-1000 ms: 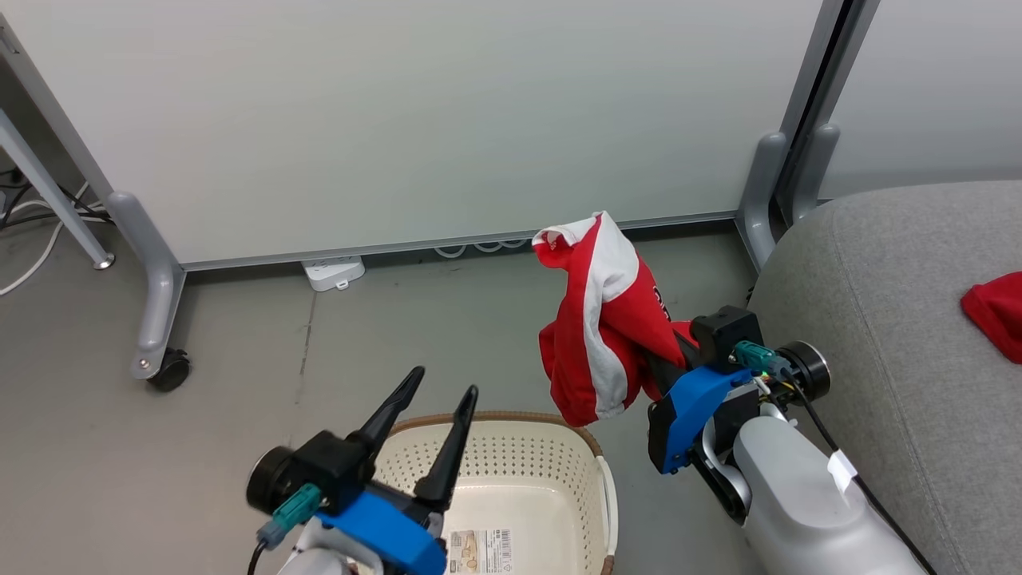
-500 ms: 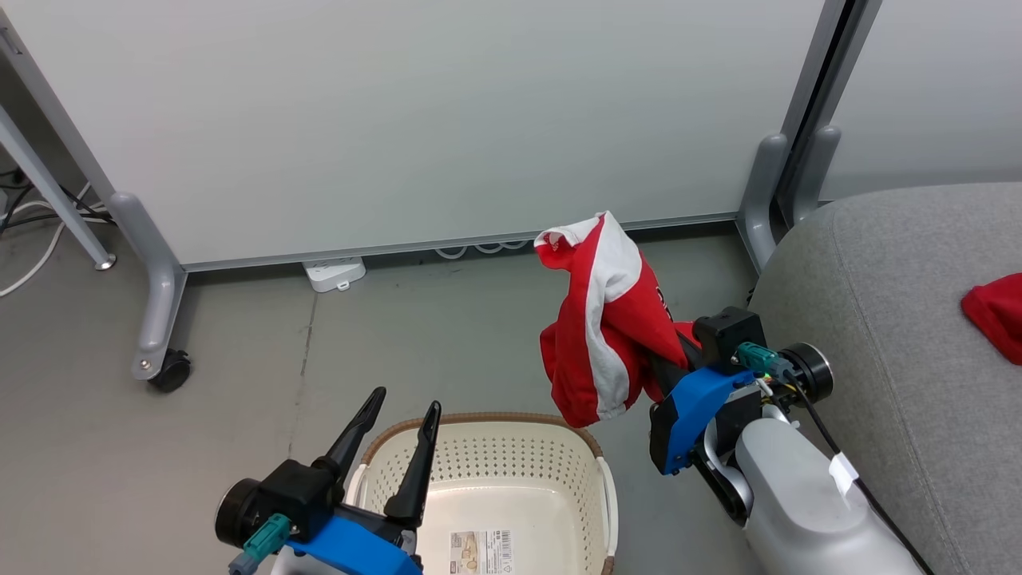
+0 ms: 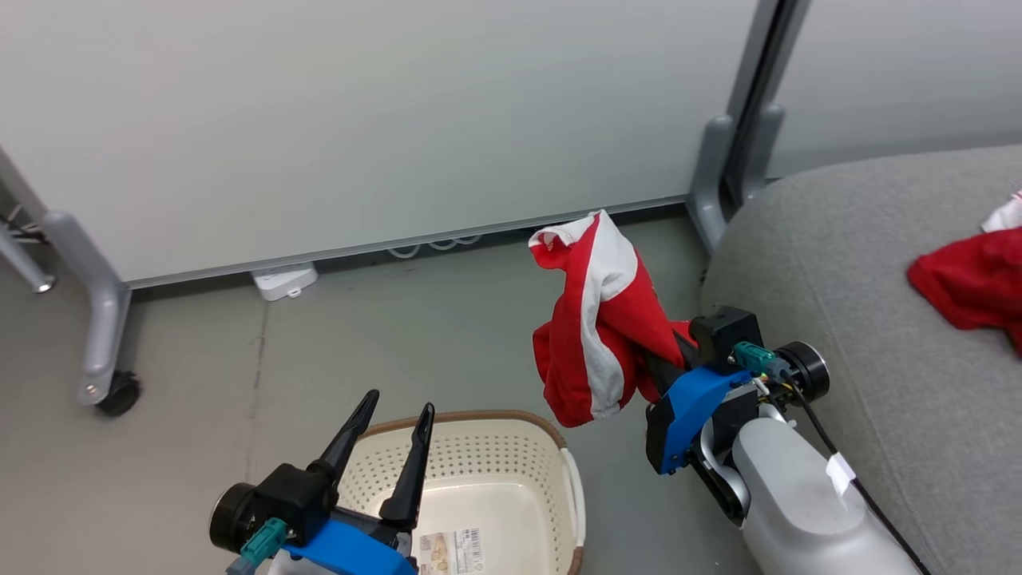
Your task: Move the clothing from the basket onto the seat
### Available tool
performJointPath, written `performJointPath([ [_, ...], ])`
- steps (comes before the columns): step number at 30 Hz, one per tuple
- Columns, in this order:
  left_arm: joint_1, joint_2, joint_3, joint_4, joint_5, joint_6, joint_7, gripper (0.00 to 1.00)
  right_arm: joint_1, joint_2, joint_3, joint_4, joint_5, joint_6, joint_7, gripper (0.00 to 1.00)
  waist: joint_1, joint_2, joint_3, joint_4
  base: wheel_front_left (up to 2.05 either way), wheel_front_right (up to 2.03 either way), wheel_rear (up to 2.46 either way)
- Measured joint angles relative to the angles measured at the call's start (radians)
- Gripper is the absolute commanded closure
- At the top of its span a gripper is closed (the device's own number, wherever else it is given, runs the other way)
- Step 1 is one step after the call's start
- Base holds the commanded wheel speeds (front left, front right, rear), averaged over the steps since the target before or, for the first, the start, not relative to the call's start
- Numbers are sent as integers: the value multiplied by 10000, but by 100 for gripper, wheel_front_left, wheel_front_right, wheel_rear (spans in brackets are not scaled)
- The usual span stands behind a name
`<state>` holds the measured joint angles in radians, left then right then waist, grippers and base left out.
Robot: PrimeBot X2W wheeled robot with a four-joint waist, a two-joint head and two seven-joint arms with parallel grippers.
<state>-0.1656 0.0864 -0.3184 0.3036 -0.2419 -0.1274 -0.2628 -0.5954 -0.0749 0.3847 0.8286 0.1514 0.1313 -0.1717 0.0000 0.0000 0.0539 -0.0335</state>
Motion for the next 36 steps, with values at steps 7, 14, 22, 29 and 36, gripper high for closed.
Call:
performJointPath([
  [7,-198,31,-167,-8,50,-2,2,0,-1,-6,-132,-46,-13,0,-17,100,0,0,214,-1147,0,0,0],
  [14,-344,171,-307,12,2,-2,2,0,8,42,-230,-31,-15,0,-96,100,0,0,334,-2299,0,0,0],
  [22,-430,268,-403,46,-35,-2,0,0,13,104,-299,15,-15,0,-165,100,-1,0,403,-3420,0,0,0],
  [29,-435,303,-414,90,-46,-4,2,0,42,146,-263,96,-12,0,-221,100,-1,0,415,-4137,0,0,0],
  [36,-441,301,-485,111,-52,-4,0,0,70,169,-309,173,0,0,-267,100,-1,0,404,-4302,0,0,0],
])
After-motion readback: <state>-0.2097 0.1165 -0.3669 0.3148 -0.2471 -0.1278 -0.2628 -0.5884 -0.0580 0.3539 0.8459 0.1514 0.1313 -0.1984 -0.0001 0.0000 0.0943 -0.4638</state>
